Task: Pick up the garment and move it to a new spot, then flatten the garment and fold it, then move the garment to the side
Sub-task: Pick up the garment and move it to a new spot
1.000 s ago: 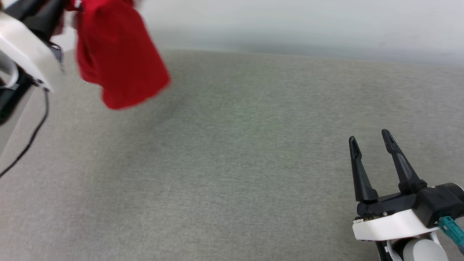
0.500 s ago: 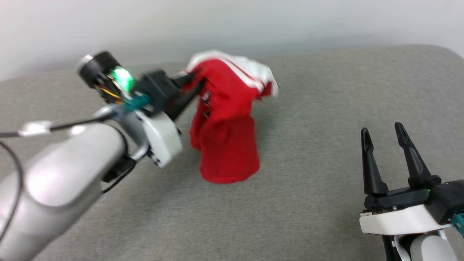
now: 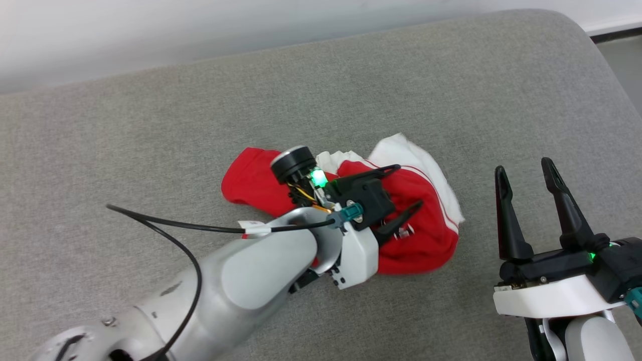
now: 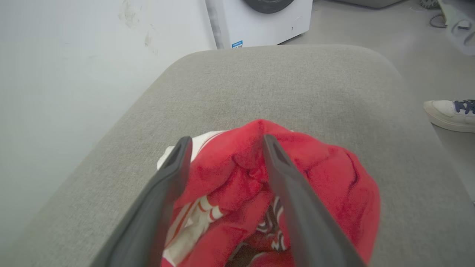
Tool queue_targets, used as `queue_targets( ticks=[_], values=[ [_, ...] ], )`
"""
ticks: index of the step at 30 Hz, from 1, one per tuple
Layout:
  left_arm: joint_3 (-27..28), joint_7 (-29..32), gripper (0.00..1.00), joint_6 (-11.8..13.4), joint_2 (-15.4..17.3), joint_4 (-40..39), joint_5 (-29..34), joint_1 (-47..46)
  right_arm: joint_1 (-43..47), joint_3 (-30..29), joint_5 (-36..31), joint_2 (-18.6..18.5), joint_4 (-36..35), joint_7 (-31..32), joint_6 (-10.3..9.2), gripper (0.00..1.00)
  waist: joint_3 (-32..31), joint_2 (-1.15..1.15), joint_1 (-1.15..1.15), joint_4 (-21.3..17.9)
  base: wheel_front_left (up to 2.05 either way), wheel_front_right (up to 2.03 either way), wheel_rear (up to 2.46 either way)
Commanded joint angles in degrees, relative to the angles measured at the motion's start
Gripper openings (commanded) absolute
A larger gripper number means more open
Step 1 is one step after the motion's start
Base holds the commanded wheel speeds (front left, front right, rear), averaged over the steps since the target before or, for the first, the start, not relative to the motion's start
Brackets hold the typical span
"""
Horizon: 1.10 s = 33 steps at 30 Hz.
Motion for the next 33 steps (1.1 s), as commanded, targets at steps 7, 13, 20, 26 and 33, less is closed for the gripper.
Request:
queue_targets(
  ticks=[7,13,20,26,33],
  values=[
    [1.7,-6.2,1.0,0.6,-4.2,6.5,-0.6,2.3,0.4,-0.8,0.4,0.1,0.4,-0.1,-0.02,1.0,-1.7,0.0,0.0,2.0,0.0,0.0,0.0],
    [8.5,-7.3,1.0,4.3,-1.3,3.9,-1.9,5.2,2.0,-1.9,-0.7,0.1,1.1,-0.1,-0.02,1.0,-6.4,0.0,0.0,6.6,0.0,0.0,0.0],
    [25.1,-7.2,1.0,12.1,8.2,-9.9,-1.8,17.6,4.0,-4.4,-1.8,0.1,0.4,-0.1,-0.02,1.0,-11.2,0.0,0.0,12.4,0.0,0.0,0.0],
    [34.6,-7.2,1.0,14.2,10.4,-18.3,-3.3,31.5,5.2,-4.8,-1.5,0.1,0.0,-0.1,-0.02,1.0,-12.8,0.0,0.0,14.1,0.0,0.0,0.0],
    [41.4,-7.2,1.0,13.4,7.2,-24.3,-0.9,46.7,6.5,-4.5,-0.9,0.1,-0.6,-0.1,-0.02,1.0,-13.7,0.0,0.0,14.5,0.0,0.0,0.0]
  ],
)
